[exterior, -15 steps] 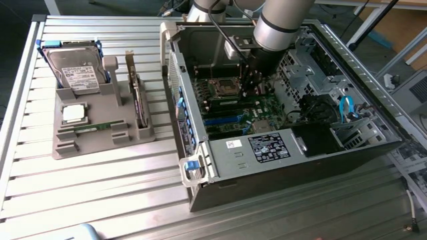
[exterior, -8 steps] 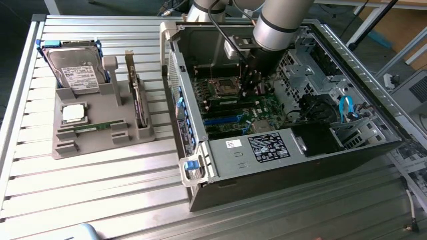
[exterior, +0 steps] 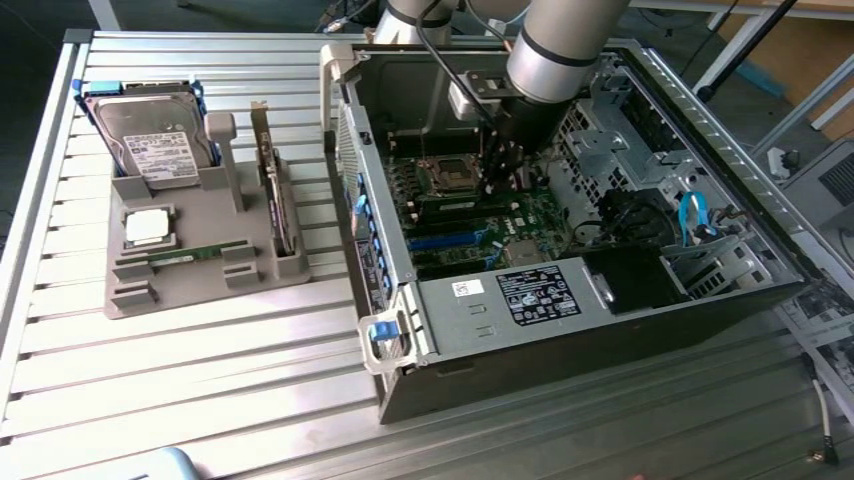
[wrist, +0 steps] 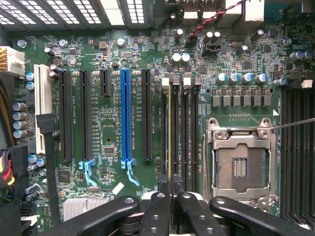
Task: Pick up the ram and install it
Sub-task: 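Insert the ram into the slot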
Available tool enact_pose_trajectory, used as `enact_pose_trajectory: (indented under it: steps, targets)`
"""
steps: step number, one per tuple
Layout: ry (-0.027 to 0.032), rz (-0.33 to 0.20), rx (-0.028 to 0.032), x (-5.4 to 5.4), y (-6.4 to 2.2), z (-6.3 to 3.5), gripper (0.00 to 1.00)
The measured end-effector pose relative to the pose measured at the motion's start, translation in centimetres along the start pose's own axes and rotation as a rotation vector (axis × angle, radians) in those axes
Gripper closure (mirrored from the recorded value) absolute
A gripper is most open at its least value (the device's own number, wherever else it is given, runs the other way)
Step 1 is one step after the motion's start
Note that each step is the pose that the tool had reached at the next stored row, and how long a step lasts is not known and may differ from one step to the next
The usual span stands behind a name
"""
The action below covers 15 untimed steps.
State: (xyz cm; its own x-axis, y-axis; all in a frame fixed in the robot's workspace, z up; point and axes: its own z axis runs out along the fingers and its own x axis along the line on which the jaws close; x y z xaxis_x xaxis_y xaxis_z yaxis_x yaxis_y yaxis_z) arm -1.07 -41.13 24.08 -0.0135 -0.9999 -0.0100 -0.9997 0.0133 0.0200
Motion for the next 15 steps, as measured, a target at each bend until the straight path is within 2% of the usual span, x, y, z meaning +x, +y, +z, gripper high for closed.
enact_pose_trajectory:
  steps: [15]
  targets:
    - [-0.0001, 0.000, 0.0000, 0.11, -0.04, 0.08, 0.88]
